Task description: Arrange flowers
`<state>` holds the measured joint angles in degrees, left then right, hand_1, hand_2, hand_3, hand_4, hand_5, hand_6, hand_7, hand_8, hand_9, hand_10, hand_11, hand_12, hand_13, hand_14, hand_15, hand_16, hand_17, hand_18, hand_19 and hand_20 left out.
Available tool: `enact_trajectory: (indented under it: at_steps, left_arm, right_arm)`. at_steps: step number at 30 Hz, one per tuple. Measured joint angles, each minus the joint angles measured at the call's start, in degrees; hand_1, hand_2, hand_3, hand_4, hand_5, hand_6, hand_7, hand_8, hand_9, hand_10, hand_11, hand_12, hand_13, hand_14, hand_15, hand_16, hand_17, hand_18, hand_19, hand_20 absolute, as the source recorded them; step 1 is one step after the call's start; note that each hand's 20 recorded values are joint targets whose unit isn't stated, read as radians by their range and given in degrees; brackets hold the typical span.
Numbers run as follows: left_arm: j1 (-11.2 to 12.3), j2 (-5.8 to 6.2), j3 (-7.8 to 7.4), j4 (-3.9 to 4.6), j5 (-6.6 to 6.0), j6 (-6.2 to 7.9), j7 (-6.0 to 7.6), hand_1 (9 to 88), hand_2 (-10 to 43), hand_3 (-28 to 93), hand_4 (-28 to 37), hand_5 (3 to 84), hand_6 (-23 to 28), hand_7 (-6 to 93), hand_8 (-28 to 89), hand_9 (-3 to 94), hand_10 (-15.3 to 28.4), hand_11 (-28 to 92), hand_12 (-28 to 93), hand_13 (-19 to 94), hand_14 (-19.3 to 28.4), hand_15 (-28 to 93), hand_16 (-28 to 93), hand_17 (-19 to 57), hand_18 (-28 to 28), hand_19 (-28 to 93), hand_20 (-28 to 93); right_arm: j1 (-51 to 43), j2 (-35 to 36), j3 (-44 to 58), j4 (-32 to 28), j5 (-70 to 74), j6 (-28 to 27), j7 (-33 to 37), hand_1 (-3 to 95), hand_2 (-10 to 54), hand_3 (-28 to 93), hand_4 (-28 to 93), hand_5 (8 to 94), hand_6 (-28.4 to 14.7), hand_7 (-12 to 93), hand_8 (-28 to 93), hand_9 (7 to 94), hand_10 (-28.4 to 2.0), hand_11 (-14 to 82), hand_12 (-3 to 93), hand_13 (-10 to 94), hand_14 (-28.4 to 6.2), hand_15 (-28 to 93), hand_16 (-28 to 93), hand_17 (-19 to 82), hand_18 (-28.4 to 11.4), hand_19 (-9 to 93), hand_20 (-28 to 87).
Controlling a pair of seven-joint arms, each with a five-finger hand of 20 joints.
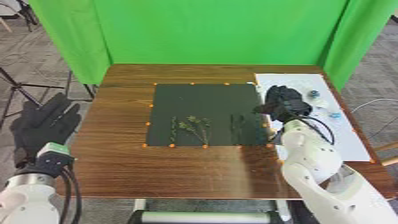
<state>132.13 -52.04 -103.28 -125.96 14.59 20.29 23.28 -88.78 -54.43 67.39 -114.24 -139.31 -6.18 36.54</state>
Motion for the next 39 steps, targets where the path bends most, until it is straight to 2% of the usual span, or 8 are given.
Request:
enact_trajectory:
  at_steps: [8,11,16,22,25,30,34,39]
  left_arm:
    - [2.25,-0.65,-1.18,-0.95,-0.04,0.08,0.6,25.7,8.7,73,-28.3,39.0,7.7,20.9,-11,32.4,14.7,26,10,23,15.1,40,-9,-4.9,13.7,29,9]
    - [3.17,-0.67,-1.43,-1.1,-0.23,0.22,0.76,25.6,8.9,72,-28.3,39.1,7.7,20.9,-11,32.5,14.7,26,10,23,15.1,40,-9,-4.9,13.7,29,9]
    - [3.36,-0.65,-1.22,-1.06,-2.68,0.35,1.01,25.7,9.5,72,-28.3,39.7,7.9,21.1,-11,32.7,14.8,27,10,23,15.1,40,-9,-5.0,13.7,30,9]
    - [3.47,-0.53,-0.74,-1.08,-3.34,1.0,1.47,25.7,9.8,72,-28.3,39.9,8.0,21.1,-11,33.1,14.9,27,9,23,15.2,41,-9,-4.9,13.7,30,9]
    - [3.83,-0.53,-0.95,-1.11,-3.46,1.01,1.54,25.6,9.9,72,-28.3,40.0,8.0,21.0,-11,33.1,14.9,27,9,23,15.2,41,-10,-4.8,13.7,30,9]
    - [4.25,-0.57,-1.28,-1.12,-3.46,1.0,1.54,25.6,10.0,72,-28.3,39.9,8.0,21.0,-11,33.2,15.0,27,9,23,15.2,41,-10,-4.8,13.7,30,9]
    - [4.25,-0.59,-1.15,-1.12,-3.44,0.99,1.54,25.6,10.1,72,-28.3,40.0,8.0,20.9,-11,33.1,14.9,27,9,23,15.2,41,-10,-4.8,13.7,30,9]
    - [4.26,-0.61,-1.14,-1.14,-3.42,0.97,1.58,25.6,10.3,72,-28.3,40.1,7.9,20.6,-11,33.1,14.9,27,9,23,15.4,41,-10,-4.8,13.7,30,9]
  right_arm:
    - [-1.74,4.36,8.43,1.58,4.15,-13.16,-1.81,36.0,-9.5,81,-28,46.4,-5.4,19,-12,45.4,-13.2,10.9,13.2,59,-14.8,74,29,33,-24.4,86,40]
    - [-2.57,5.68,9.04,3.22,3.5,-12.11,-2.0,36.0,-9.5,82,-28,45.1,-5.0,19,-13,44.3,-12.9,10.7,13.0,58,-14.8,74,28,32,-24.1,85,41]
    - [-4.57,5.92,11.04,5.24,0.53,-10.93,-3.71,38.0,-9.5,83,-28,41.5,-4.5,22,-14,41.9,-12.2,11.5,12.7,56,-14.6,74,27,31,-23.4,83,41]
    - [-4.67,5.89,9.96,9.58,2.14,-6.99,-4.63,42.0,-9.5,84,-28,40.0,-4.1,24,-15,40.3,-11.4,13.9,11.5,57,-13.6,75,25,32,-23.0,83,41]
    - [-4.26,5.85,8.84,11.45,2.65,-6.73,-4.5,44.6,-9.5,84,-28,42.1,-3.1,26,-17,43.4,-10.0,15.3,10.7,58,-12.7,74,26,33,-22.8,83,40]
    - [-2.76,5.95,6.93,13.12,2.6,-4.2,-4.12,54.7,-9.5,76,-28,55.6,0.5,29,-17,62.0,-8.9,18.4,15.2,64,-8.8,65,38,36,-22.1,84,41]
    - [-1.84,6.19,6.13,13.87,2.01,-1.65,-3.39,60.0,-9.5,70,-28,61.2,0.4,35,-5,74.3,-8.3,10.6,32.4,66,-7.8,64,42,37,-21.7,85,42]
    - [-1.87,6.24,5.51,14.36,1.5,0.9,-2.68,61.1,-9.5,68,-28,67.4,1.1,46,5,82.5,-8.1,16.4,45.7,69,-8.6,65,41,39,-22.0,86,42]
